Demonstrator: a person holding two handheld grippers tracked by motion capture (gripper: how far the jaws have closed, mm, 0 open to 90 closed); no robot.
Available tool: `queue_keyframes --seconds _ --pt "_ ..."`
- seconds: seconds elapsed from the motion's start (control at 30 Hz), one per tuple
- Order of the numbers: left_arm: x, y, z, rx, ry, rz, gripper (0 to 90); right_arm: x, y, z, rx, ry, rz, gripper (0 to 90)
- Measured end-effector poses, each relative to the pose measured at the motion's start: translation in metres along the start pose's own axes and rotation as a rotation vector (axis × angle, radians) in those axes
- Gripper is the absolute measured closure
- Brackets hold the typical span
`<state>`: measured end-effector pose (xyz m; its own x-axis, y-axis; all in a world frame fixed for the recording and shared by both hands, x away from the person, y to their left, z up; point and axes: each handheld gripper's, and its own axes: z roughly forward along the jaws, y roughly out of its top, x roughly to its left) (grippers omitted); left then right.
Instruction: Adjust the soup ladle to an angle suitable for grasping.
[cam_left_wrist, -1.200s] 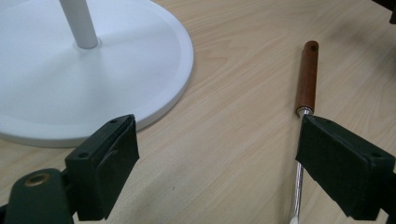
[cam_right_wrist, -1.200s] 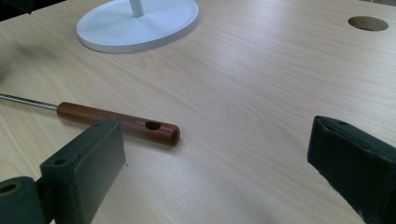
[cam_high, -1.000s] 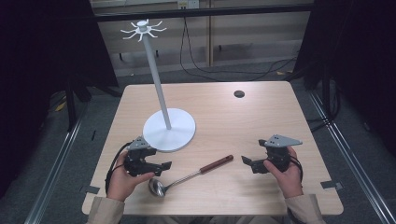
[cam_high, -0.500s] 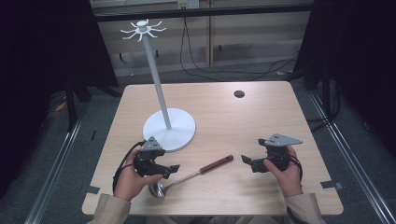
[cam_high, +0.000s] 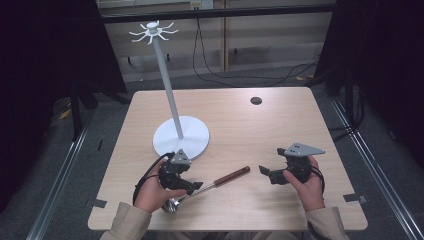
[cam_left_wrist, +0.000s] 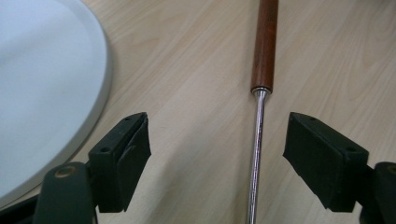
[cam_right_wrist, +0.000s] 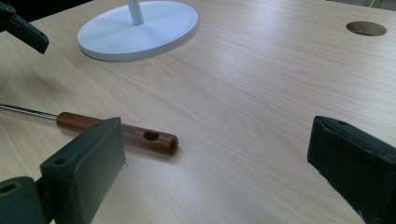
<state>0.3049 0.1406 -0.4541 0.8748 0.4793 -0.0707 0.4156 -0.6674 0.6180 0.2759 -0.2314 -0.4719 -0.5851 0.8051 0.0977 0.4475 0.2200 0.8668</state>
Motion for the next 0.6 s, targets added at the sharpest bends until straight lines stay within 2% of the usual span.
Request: queue_keyframes --seconds 0.03,0.07,0.1,0.13,0.17,0.2,0.23,0.3,0.33,0.37,0.4,0.47,0.5,0.53,0.57,0.6 --pt "0.0 0.001 0.001 0.024 -0.002 0.026 24.1 0.0 0.0 0.0 0.0 0.001 0.0 3.8" --pt "-0.006 0.001 0.007 -0.016 0.0 -0.032 25.1 0.0 0.0 0.0 -0.001 0.001 -0.001 3.8" --pt "-0.003 0.003 0.005 0.047 -0.005 0.046 25.9 0.0 0.0 0.0 0.0 0.002 -0.002 3.8" --pt "-0.005 0.004 0.007 0.047 -0.011 0.034 27.1 0.0 0.0 0.0 0.0 0.003 -0.002 3.8" --pt "-0.005 0.005 0.009 0.064 -0.018 0.056 28.2 0.0 0.0 0.0 0.0 0.003 -0.002 3.8" --pt "-0.007 0.007 0.011 0.069 -0.019 0.054 28.7 0.0 0.0 0.0 0.0 0.003 -0.002 3.8" --pt "-0.01 0.008 0.013 0.056 -0.019 0.031 29.5 0.0 0.0 0.0 -0.001 0.002 -0.002 3.8" --pt "-0.009 0.012 0.014 0.11 -0.02 0.08 32.7 0.0 0.0 0.0 -0.003 0.003 0.001 3.8" --pt "-0.012 0.012 0.017 0.09 -0.017 0.044 32.7 0.0 0.0 0.0 -0.003 0.003 0.001 3.8" --pt "-0.011 0.015 0.016 0.128 -0.021 0.084 33.7 0.0 0.0 0.0 -0.003 0.004 0.002 3.8" --pt "-0.014 0.015 0.019 0.105 -0.023 0.048 34.3 0.0 0.0 0.0 -0.003 0.005 0.002 3.8" --pt "-0.015 0.017 0.021 0.123 -0.027 0.061 36.2 0.0 0.0 0.001 -0.003 0.005 0.002 3.8" --pt "-0.014 0.019 0.02 0.152 -0.035 0.095 37.4 0.0 0.0 0.0 -0.003 0.006 0.002 3.8" --pt "-0.017 0.019 0.023 0.136 -0.034 0.064 37.9 0.0 0.0 0.0 -0.003 0.005 0.002 3.8" --pt "-0.018 0.022 0.024 0.16 -0.033 0.079 40.4 0.0 0.0 0.0 -0.004 0.005 0.002 3.8" --pt "-0.018 0.022 0.024 0.16 -0.033 0.079 40.5 0.0 0.0 0.0 -0.004 0.005 0.002 3.8"
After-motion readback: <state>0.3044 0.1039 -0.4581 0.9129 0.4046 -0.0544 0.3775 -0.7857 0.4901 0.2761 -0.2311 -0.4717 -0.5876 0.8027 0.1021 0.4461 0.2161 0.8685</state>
